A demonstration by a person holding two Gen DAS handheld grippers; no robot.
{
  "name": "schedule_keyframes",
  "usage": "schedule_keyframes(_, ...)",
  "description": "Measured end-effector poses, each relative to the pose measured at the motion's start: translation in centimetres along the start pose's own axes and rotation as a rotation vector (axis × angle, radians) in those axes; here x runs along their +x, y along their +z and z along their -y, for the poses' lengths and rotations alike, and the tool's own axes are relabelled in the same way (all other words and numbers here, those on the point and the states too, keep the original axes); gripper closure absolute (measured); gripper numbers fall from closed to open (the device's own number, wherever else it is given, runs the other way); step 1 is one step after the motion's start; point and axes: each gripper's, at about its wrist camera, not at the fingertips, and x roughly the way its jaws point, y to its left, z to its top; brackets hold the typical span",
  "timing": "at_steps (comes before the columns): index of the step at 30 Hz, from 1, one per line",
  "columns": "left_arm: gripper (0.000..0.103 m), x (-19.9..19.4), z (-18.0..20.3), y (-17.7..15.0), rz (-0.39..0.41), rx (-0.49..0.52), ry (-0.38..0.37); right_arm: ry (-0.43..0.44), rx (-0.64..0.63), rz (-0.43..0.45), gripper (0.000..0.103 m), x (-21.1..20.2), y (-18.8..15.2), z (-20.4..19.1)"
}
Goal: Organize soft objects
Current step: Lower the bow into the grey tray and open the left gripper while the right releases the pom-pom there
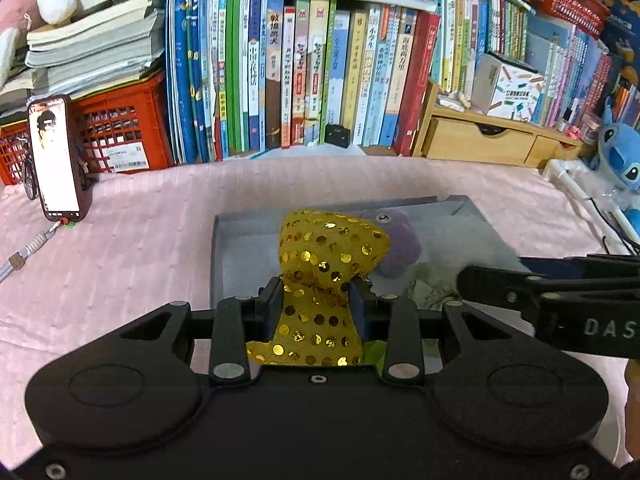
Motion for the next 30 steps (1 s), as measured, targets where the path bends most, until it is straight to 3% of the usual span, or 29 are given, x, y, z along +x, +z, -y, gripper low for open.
schedule_keyframes(12, 0.066, 1.9, -0.5, 0.5, -0.032, 0.002, 0.013, -0.039, 0.006, -0.067, 0.041, 3.8, 0.5, -0.1)
schedule_keyframes(30, 0.06, 3.0, -0.9, 0.3, -0.045, 0.003, 0.024, -0.026, -0.025, -0.088, 0.041, 4.8, 0.3, -0.7)
